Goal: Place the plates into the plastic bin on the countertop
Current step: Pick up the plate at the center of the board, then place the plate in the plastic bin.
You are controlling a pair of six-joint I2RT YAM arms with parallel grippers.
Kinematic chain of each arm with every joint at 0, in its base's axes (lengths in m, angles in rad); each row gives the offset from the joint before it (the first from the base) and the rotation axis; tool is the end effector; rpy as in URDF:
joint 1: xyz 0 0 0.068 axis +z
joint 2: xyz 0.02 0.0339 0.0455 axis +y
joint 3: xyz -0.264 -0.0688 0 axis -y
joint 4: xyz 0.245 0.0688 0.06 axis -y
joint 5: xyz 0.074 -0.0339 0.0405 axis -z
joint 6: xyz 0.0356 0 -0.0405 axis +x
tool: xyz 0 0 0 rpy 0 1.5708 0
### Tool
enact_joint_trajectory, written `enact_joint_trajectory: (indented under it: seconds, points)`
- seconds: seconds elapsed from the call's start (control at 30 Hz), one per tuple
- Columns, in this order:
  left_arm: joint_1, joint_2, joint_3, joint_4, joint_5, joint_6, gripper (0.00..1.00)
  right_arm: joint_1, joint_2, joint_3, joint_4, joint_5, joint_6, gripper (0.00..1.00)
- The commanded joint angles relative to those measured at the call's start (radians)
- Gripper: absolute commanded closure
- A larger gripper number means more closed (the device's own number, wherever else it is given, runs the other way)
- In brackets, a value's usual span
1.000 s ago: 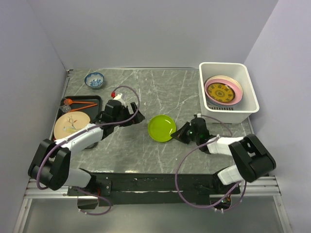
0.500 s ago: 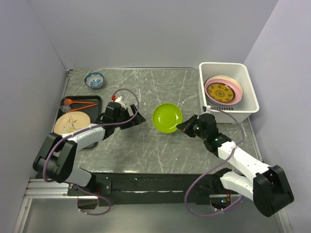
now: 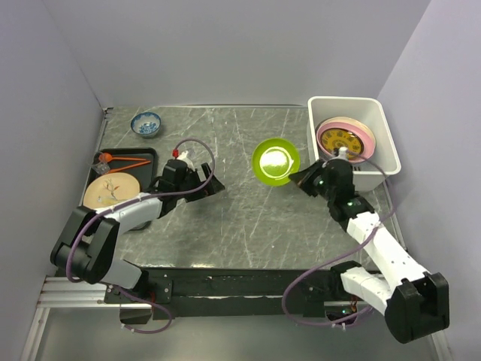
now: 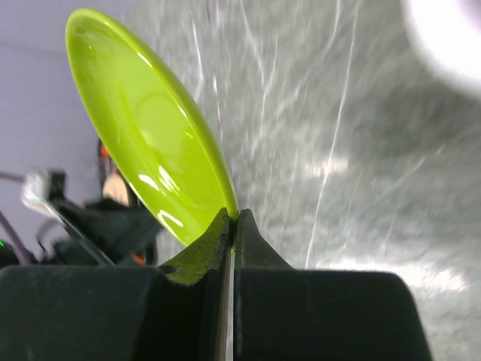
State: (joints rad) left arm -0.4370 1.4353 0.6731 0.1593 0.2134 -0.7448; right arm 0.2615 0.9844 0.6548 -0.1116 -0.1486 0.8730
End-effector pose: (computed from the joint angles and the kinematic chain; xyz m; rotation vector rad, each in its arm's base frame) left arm 0.2619 -0.1307 0.1876 -0.2246 2.2928 -0.8781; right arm 0.2149 0.0630 0.2642 0.5414 2.0467 0.8528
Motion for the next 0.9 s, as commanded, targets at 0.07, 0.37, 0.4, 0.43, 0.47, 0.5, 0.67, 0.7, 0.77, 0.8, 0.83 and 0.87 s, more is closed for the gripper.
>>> enact_joint_trajectory:
  seconds: [0.07,0.37,0.4,0.43,0.47,0.5,0.67,0.7,0.77,0.8,0.83,0.87]
  points:
    - [0.001,-0.085,-0.020,0.006,0.021,0.010,0.01,-0.146,0.042,0.215,-0.052,-0.075,-0.114,1.00]
    - [0.001,-0.087,-0.012,0.011,0.040,0.002,0.01,-0.360,0.117,0.321,-0.056,-0.172,-0.140,1.00]
    - [0.001,-0.082,-0.013,0.019,0.047,0.001,0.01,-0.375,0.125,0.330,-0.059,-0.183,-0.141,1.00]
    - [0.001,-0.078,-0.012,0.020,0.055,0.001,0.01,-0.384,0.138,0.338,-0.063,-0.186,-0.143,1.00]
    - [0.001,-0.069,-0.012,0.022,0.061,-0.001,0.01,-0.407,0.143,0.347,-0.065,-0.190,-0.146,1.00]
    - [0.001,-0.064,-0.010,0.023,0.063,-0.001,0.01,-0.419,0.149,0.347,-0.065,-0.198,-0.144,1.00]
    - [0.001,-0.049,-0.010,0.039,0.075,-0.001,0.01,-0.504,0.157,0.330,-0.051,-0.233,-0.137,1.00]
    - [0.001,-0.047,-0.010,0.042,0.078,0.001,0.01,-0.516,0.154,0.327,-0.046,-0.238,-0.135,1.00]
    - [0.001,-0.044,-0.009,0.045,0.083,0.002,0.01,-0.536,0.152,0.319,-0.045,-0.258,-0.135,1.00]
    - [0.001,-0.042,-0.007,0.045,0.089,0.002,0.01,-0.557,0.152,0.319,-0.043,-0.261,-0.134,1.00]
    - [0.001,-0.039,-0.007,0.046,0.090,0.002,0.01,-0.567,0.154,0.319,-0.046,-0.267,-0.134,1.00]
    - [0.001,-0.041,-0.009,0.048,0.095,0.002,0.01,-0.577,0.151,0.315,-0.043,-0.272,-0.135,1.00]
